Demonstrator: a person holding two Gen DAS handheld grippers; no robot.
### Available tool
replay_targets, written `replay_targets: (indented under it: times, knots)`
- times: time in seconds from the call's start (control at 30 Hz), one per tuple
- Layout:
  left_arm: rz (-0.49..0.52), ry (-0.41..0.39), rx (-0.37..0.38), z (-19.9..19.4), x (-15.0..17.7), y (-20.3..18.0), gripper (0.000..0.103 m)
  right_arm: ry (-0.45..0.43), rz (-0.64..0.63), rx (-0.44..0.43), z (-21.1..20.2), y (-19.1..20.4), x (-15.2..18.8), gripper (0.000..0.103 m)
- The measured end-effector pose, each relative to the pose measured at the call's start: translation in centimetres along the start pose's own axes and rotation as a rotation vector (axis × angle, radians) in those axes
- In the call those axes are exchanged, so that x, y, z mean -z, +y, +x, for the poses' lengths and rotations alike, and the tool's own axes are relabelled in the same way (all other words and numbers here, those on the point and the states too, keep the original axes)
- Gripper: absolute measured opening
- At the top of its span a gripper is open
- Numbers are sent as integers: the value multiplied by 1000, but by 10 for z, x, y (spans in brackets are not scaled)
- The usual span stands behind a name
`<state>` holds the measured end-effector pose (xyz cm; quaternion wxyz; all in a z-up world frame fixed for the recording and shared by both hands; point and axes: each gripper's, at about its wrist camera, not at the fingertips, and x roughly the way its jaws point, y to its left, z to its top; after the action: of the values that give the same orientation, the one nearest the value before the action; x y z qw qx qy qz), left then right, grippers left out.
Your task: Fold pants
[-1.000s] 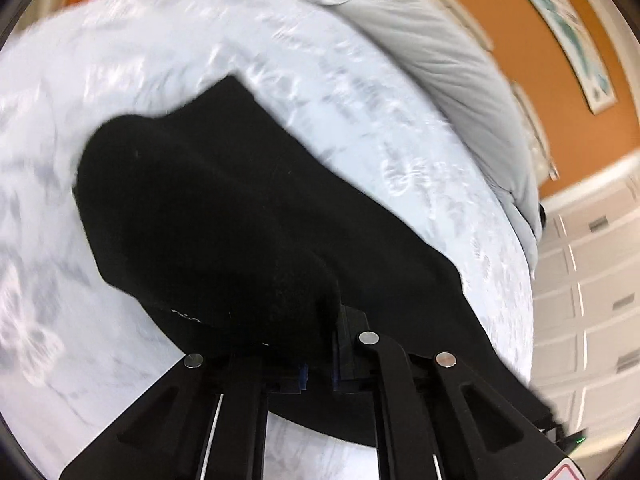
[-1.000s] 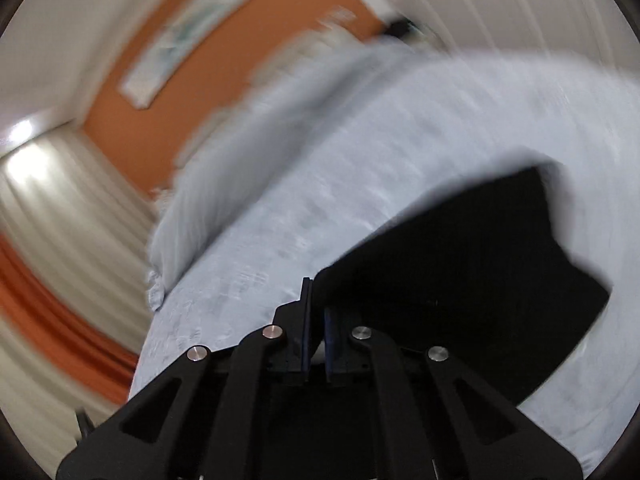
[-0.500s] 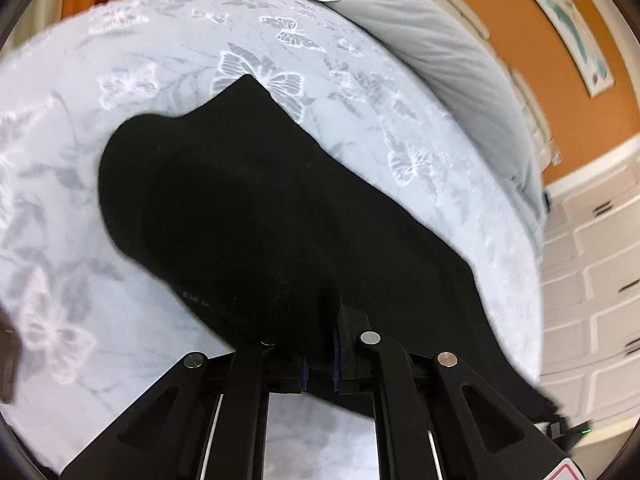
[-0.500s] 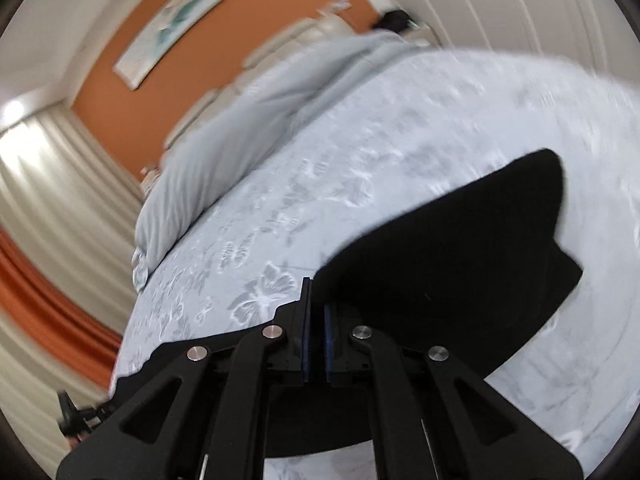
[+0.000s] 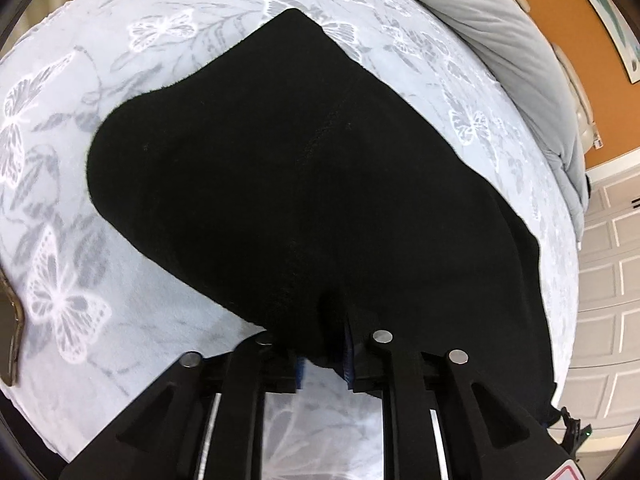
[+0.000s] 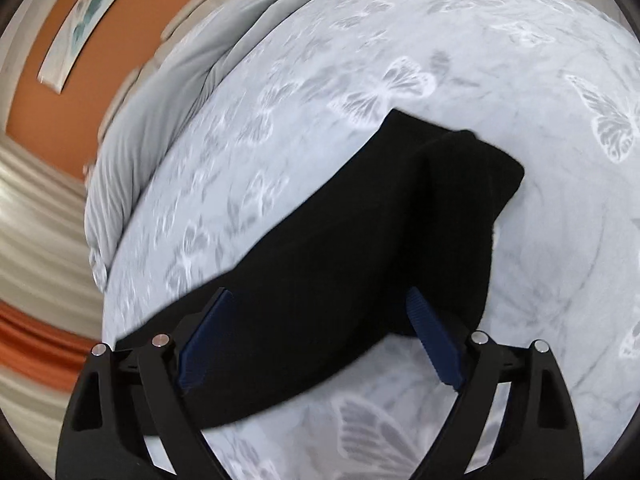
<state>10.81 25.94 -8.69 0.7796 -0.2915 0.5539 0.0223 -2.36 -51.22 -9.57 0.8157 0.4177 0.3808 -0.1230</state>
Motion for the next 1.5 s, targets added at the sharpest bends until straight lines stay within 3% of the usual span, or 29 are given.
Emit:
replay_targets:
  times: [0.03,0.07,0.13,0.17,0.2,0.3,0.33,0.37,0.57,0.77,0.9,0.97,1.0,1.07,1.1,1.17,1.2,1.23,1.3,1.33,1.4,1.47,1.5]
  knots:
    - [-2,-2,7,-1,0,0,18,-13,32,-20,2,-3,-5,79]
    - [-5,0,9,0,0,1,18,-33,58,-42,5,-7,-11,61]
    - [-14,9,8,4,-2,3,18,-45,71,-58,13,-12,-19,13]
    - [-20,12,9,5,-2,4,18,-53,56,-45,14,-10,-23,3]
    - [-22,11,9,6,-3,5,18,-78,38,-67,6,-5,-25,3]
    - [-2,3,-10,4,1,4,18,-273,-152,-248,-49,46,-32,3]
    - [11,1,-22,4,2,2,18,-327,-237,-249,-63,58,-31,3]
    - [20,0,-34,5,3,-3,18,-331,-273,-189,-63,58,-31,3]
    - [13,16,-20,12,2,-11,20,-38,31,77,21,-42,-31,3]
    - [15,11,-3,10,2,-7,17,-80,17,77,11,-23,-25,4]
    - [0,-9,35,-1,3,-1,15,-132,22,17,-10,-11,-19,4]
    - [21,-10,22,2,2,-1,15,-119,-40,76,-10,-10,-16,6]
    - [28,4,6,8,1,-1,14,-68,-39,128,0,-17,-16,8]
    - [21,11,7,11,2,1,15,22,41,207,16,-36,-10,8]
    - [17,14,18,7,2,2,18,9,93,167,7,-43,-8,8]
    - [-5,21,66,-2,3,5,19,5,126,191,-7,-40,-7,13]
    - [-20,27,83,-5,3,9,28,-31,114,224,-20,-34,-3,14]
    - [-58,9,78,-15,5,16,37,-76,92,233,-33,-24,1,14]
    - [-103,-84,50,-39,5,29,37,-141,21,207,-51,-1,7,15]
    - [-116,-144,28,-53,5,34,37,-170,-39,185,-57,17,11,17]
    - [-131,-211,21,-72,6,39,37,-207,-154,175,-58,50,21,53]
    - [-151,-205,67,-73,8,37,37,-234,-295,140,-52,88,36,57]
    - [-146,-206,52,-72,12,32,37,-222,-401,126,-42,112,46,57]
